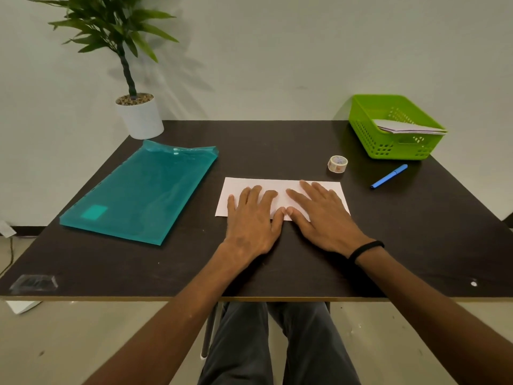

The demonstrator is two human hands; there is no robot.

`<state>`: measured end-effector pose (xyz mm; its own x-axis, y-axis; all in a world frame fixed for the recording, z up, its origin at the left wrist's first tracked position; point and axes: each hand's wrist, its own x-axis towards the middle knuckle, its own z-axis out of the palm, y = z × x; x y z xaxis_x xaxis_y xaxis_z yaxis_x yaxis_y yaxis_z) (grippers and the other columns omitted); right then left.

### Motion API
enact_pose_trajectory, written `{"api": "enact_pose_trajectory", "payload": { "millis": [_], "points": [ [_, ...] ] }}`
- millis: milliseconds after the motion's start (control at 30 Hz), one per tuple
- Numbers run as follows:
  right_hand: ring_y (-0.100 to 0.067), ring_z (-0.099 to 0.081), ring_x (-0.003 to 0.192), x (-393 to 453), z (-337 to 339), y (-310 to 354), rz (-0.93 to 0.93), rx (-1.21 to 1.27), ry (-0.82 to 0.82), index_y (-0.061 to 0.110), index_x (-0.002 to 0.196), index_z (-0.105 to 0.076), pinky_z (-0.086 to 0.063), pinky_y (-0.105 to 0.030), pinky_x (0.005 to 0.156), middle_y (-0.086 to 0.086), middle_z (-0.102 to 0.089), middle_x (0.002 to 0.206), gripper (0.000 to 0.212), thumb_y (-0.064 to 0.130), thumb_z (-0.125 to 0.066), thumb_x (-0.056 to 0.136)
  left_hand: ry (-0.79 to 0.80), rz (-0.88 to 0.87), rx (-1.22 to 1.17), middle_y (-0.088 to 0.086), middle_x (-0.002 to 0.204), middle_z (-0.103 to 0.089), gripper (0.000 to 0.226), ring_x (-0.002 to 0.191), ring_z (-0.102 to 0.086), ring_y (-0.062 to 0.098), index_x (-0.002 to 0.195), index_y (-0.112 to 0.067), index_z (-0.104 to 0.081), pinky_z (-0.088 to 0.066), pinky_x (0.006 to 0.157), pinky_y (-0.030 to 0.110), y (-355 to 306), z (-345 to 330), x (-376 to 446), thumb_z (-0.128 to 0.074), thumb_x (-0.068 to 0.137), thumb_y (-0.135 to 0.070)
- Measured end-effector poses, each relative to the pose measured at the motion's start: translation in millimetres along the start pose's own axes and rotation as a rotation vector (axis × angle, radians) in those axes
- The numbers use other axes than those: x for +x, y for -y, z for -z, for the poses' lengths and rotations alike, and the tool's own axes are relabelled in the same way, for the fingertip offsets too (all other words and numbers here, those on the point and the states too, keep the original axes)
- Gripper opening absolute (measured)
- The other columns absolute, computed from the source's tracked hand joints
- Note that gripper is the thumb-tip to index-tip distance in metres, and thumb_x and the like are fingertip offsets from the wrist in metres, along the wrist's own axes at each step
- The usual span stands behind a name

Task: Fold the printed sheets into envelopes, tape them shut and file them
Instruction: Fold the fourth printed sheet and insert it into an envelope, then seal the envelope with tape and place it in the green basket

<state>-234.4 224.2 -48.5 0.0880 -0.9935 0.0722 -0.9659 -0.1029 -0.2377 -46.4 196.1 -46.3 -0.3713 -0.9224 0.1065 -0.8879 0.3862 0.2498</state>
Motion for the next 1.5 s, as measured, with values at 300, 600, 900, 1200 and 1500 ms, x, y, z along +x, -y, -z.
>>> {"api": "enact_pose_trajectory", "payload": {
  "millis": [300,600,900,1200,1500],
  "points": [
    [-0.018,0.009,0.162,6,4,-6,0.0,-0.089,0.122,0.034,0.167,-0.002,0.004,-0.045,0.131,0.004,0.007,0.176,0.068,0.063,-0.016,0.107,0.106,0.004,0.063,0.001,0.174,0.006,0.067,0.16,0.011,0.028,0.165,-0.037,-0.002,0.006,0.126,0.059,4,-7,34,-0.016,0.105,-0.064],
    [-0.019,0.012,0.161,11,5,-17,-0.2,-0.106,0.13,0.024,0.167,0.006,0.004,-0.045,0.131,-0.001,0.014,0.175,0.085,0.074,-0.006,0.099,0.141,0.103,0.12,0.001,0.173,0.011,0.092,0.16,0.012,0.027,0.164,-0.037,0.004,0.006,0.126,0.059,34,2,45,-0.003,0.084,-0.083],
    [-0.028,-0.04,0.143,12,11,-31,-0.222,0.348,-0.442,0.022,0.148,-0.05,-0.038,-0.04,0.115,-0.007,-0.041,0.157,0.05,0.042,-0.059,0.103,0.116,0.107,0.11,0.001,0.173,0.011,0.098,0.16,0.01,0.026,0.164,-0.034,0.003,0.005,0.125,0.055,37,0,48,0.001,0.08,-0.084],
    [-0.031,-0.06,0.118,77,26,-67,-0.423,0.364,-0.482,0.011,0.129,-0.064,-0.047,-0.03,0.095,-0.017,-0.054,0.135,0.039,0.013,-0.076,0.093,-0.225,0.094,-0.186,-0.002,0.159,-0.045,0.054,0.15,-0.038,0.018,0.149,-0.031,-0.051,-0.01,0.128,0.045,21,10,58,-0.044,0.103,-0.058],
    [-0.008,-0.073,0.092,113,29,-20,-0.219,0.782,-0.432,0.021,0.106,-0.078,-0.061,-0.029,0.079,0.006,-0.077,0.099,0.019,0.036,-0.078,0.093,-0.379,0.003,-0.696,-0.002,0.119,-0.073,0.043,0.089,-0.062,-0.005,0.141,-0.021,-0.061,-0.047,0.077,0.0,13,6,111,-0.067,0.1,-0.034]
  ]
}}
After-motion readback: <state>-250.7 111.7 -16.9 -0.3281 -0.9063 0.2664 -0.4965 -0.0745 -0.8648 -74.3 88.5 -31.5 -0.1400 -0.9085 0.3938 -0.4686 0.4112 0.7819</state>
